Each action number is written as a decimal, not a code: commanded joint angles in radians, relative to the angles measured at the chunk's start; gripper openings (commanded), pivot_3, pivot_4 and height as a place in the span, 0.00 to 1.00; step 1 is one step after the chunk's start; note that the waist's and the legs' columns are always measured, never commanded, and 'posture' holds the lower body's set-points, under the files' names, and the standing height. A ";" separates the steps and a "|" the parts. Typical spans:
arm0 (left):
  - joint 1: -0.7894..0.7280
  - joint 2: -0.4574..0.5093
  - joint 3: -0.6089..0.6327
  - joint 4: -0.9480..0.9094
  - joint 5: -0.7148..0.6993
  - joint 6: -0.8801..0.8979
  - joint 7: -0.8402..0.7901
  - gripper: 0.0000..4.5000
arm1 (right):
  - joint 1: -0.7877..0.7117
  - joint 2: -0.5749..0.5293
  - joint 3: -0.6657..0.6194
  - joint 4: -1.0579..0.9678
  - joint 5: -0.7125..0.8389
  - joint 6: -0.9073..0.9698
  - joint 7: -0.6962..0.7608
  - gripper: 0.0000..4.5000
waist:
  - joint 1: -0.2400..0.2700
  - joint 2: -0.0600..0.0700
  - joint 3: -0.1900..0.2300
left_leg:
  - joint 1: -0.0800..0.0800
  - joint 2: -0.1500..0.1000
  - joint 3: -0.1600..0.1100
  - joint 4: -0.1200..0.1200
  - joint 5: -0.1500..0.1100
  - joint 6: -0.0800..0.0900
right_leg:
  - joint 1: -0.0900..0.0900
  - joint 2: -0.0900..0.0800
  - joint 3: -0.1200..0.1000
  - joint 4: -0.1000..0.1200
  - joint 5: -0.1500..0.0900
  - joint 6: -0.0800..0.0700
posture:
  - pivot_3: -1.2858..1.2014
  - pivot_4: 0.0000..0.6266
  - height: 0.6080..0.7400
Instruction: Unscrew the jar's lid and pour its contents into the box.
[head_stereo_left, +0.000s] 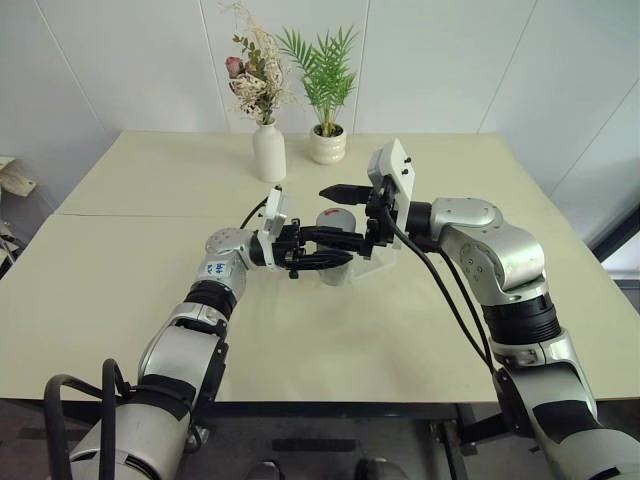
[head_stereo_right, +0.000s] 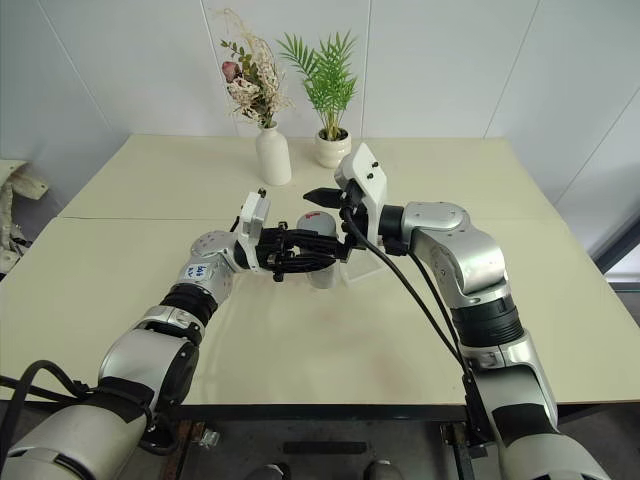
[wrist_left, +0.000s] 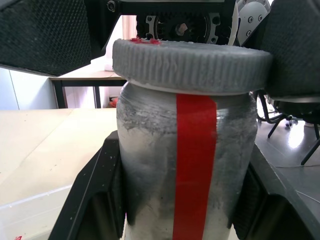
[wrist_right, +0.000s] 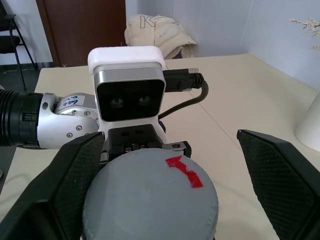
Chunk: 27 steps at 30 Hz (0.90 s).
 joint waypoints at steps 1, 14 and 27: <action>-0.016 -0.001 0.010 -0.027 -0.020 -0.006 -0.112 0.48 | -0.015 -0.009 -0.016 -0.008 -0.001 -0.018 0.003 0.99 | 0.000 0.000 0.000 | 0.000 0.000 0.000 0.000 0.000 0.000 | 0.000 0.000 0.000 0.000 0.000 0.000 | 0.52 0.24 1.00; -0.010 0.010 0.010 -0.024 -0.017 -0.007 -0.112 0.48 | 0.003 -0.049 -0.029 -0.028 -0.001 -0.009 0.013 0.99 | 0.000 0.000 0.000 | 0.000 0.000 0.000 0.000 0.000 0.000 | 0.000 0.000 0.000 0.000 0.000 0.000 | 0.52 0.24 1.00; -0.015 0.009 0.013 -0.016 -0.014 -0.009 -0.112 0.48 | 0.023 -0.081 -0.038 -0.054 0.009 0.004 0.012 0.99 | 0.001 0.000 0.000 | 0.000 0.000 0.000 0.000 0.000 0.000 | 0.000 0.000 0.000 0.000 0.000 0.000 | 0.52 0.24 1.00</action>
